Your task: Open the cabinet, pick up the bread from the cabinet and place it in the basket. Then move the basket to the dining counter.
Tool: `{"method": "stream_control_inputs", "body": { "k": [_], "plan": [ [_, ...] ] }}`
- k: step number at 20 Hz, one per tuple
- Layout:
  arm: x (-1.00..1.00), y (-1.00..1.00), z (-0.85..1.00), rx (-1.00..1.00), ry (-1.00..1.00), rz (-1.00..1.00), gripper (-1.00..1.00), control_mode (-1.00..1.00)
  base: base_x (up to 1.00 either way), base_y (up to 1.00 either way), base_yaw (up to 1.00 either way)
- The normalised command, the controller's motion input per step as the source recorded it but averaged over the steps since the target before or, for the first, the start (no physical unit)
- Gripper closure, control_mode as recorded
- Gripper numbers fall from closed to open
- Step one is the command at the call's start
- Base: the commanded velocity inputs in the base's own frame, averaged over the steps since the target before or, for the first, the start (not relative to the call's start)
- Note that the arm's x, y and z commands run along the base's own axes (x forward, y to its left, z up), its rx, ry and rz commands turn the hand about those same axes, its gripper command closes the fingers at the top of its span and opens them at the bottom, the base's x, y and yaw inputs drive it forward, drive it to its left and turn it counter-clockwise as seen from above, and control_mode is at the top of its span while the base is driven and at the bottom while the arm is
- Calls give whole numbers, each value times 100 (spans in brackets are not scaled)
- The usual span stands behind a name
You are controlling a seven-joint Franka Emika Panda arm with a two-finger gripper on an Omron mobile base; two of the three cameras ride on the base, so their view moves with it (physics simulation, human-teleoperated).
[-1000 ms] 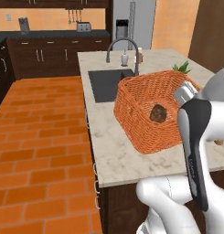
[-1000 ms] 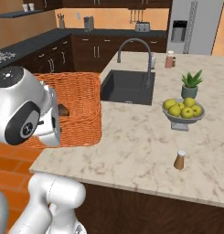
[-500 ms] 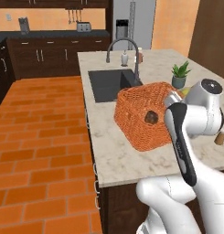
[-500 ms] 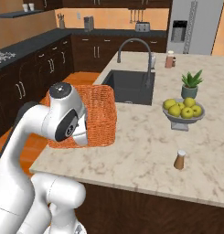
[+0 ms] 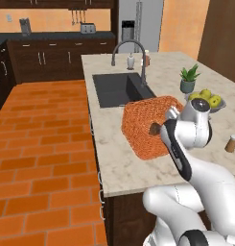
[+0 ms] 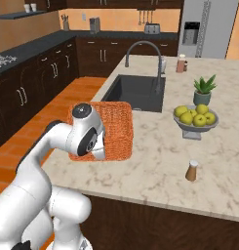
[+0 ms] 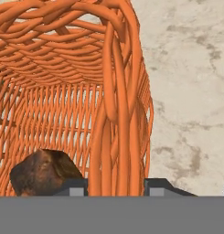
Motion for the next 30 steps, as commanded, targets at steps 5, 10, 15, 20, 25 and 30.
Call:
{"method": "stream_control_inputs", "body": {
  "k": [5,10,15,20,25,30],
  "plan": [
    [18,-8,-53,0,9,0,100,-100,0,0,0],
    [1,-3,-57,0,3,0,100,-100,0,0,0],
    [1,0,-55,0,0,0,100,-100,0,0,0],
    [10,0,-49,0,0,1,100,-100,0,0,0],
    [13,0,-14,1,-13,2,-100,-100,0,0,0],
    [-39,0,63,1,-22,16,-100,-100,0,0,0]
  ]
}}
